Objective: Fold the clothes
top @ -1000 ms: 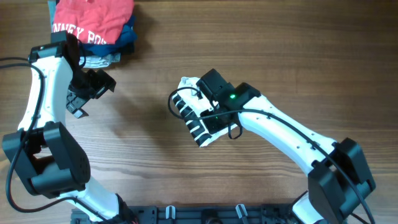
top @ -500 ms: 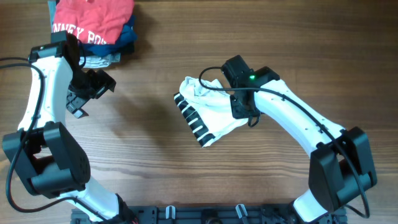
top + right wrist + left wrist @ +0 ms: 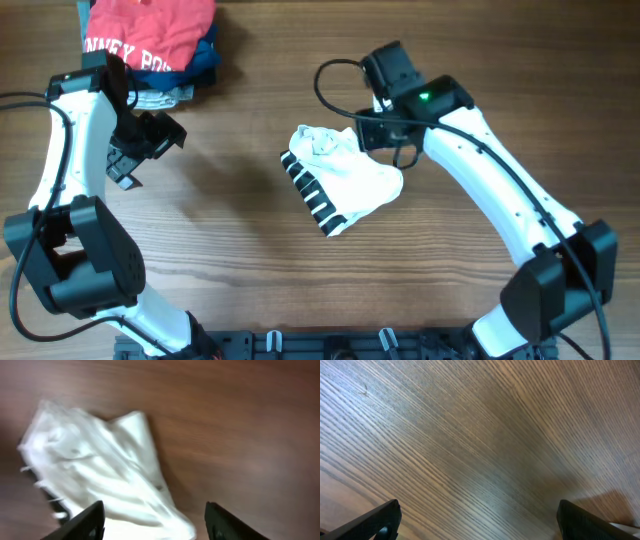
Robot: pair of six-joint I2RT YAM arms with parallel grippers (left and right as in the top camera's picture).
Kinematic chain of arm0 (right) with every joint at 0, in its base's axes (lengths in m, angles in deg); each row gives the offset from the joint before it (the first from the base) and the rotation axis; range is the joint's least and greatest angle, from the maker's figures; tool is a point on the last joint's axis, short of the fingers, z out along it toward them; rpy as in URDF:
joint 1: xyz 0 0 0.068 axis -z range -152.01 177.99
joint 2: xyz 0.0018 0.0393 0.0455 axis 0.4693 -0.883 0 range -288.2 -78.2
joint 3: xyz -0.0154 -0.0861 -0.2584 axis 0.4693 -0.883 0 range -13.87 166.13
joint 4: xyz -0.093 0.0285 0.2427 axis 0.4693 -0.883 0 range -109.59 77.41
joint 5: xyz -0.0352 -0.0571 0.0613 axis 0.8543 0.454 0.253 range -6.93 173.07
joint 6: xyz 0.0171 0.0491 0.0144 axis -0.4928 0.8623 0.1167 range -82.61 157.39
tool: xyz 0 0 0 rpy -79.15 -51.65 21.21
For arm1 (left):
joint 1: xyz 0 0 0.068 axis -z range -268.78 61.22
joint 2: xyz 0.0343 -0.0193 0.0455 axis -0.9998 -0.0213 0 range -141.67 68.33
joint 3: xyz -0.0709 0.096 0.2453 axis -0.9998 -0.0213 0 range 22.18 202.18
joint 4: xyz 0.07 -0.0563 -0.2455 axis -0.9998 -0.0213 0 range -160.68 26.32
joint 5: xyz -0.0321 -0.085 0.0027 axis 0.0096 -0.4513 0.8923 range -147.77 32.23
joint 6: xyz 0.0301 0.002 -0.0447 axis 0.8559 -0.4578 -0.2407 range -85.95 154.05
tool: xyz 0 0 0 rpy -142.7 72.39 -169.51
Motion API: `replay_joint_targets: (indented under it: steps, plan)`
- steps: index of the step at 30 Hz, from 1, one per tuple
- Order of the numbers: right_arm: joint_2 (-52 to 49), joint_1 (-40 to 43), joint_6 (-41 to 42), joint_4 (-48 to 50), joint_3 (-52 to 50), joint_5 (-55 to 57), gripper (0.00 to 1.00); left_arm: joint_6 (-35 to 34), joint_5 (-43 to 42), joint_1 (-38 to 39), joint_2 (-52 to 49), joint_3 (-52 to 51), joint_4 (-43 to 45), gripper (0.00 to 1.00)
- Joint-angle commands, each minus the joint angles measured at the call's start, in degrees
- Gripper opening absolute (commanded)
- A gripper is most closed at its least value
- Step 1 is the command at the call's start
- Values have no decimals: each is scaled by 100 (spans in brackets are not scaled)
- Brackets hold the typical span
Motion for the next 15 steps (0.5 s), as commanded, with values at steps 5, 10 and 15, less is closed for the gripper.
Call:
replay_joint_targets:
  steps: [5, 10, 15]
  plan:
    - [-1097, 9, -975, 291, 48, -1010, 51, -13, 37, -11, 2, -44, 2, 100]
    - [-1488, 9, -1060, 520, 48, -1008, 49, -15, 37, -11, 2, -44, 20, 100]
    - [-1620, 9, -927, 671, 48, -737, 20, -13, 37, -11, 2, -44, 26, 100]
